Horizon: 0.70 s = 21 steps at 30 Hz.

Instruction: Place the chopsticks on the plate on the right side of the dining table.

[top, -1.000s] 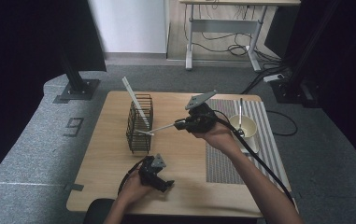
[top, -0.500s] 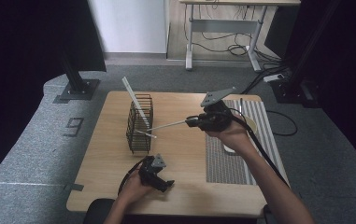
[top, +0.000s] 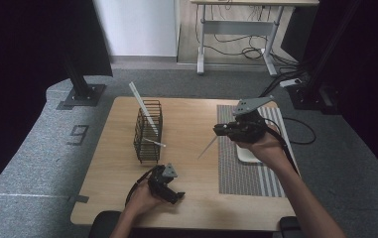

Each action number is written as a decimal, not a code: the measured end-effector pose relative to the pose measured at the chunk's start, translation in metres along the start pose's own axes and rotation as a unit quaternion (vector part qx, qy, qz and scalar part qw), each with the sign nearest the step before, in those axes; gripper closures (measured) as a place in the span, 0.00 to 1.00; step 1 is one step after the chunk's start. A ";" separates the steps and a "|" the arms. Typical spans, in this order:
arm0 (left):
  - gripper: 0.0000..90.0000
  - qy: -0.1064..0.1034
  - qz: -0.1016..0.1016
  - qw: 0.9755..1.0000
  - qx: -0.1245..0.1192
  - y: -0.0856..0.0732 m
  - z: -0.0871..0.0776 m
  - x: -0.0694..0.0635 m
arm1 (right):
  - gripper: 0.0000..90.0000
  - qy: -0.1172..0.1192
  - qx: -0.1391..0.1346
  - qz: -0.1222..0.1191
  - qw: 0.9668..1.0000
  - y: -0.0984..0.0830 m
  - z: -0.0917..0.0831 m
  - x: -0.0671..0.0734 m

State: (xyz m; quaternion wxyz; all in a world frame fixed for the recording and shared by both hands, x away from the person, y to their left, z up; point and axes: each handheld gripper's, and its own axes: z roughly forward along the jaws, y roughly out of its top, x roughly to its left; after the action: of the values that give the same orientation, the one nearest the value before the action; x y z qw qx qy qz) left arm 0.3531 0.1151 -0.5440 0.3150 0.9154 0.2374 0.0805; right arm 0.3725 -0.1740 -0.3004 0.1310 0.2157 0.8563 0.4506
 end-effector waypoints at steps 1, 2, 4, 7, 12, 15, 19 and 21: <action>0.06 -0.002 0.001 1.000 -0.001 0.001 -0.001 0.000 | 0.91 0.000 0.000 0.001 1.000 -0.002 -0.001 0.000; 0.12 -0.004 0.002 1.000 -0.002 0.002 -0.002 0.000 | 0.91 0.000 0.001 0.001 1.000 -0.003 -0.002 -0.001; 0.21 -0.009 0.004 1.000 -0.002 0.004 -0.003 0.001 | 0.91 0.002 0.001 0.003 1.000 -0.005 -0.002 0.000; 0.28 -0.019 0.015 1.000 -0.009 0.009 -0.003 0.001 | 0.91 0.005 0.005 0.002 1.000 -0.008 -0.002 0.002; 0.36 -0.044 0.024 0.998 -0.032 0.024 -0.006 0.002 | 0.91 0.012 0.012 0.000 1.000 -0.011 0.001 0.006; 0.40 -0.058 0.031 0.996 -0.057 0.039 -0.009 0.000 | 0.91 0.018 0.016 -0.001 1.000 -0.012 0.004 0.009; 0.45 -0.065 0.049 0.994 -0.076 0.059 -0.008 -0.004 | 0.91 0.026 0.020 -0.001 0.999 -0.013 0.008 0.012; 0.48 -0.062 0.062 0.993 -0.082 0.067 -0.007 -0.006 | 0.91 0.029 0.023 -0.002 0.999 -0.014 0.009 0.013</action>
State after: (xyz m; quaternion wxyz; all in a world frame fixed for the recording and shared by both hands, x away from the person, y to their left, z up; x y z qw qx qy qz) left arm 0.3720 0.0695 -0.4972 0.3972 0.9028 0.1529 0.0622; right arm 0.3614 -0.1680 -0.3172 0.1022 0.2037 0.8704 0.4365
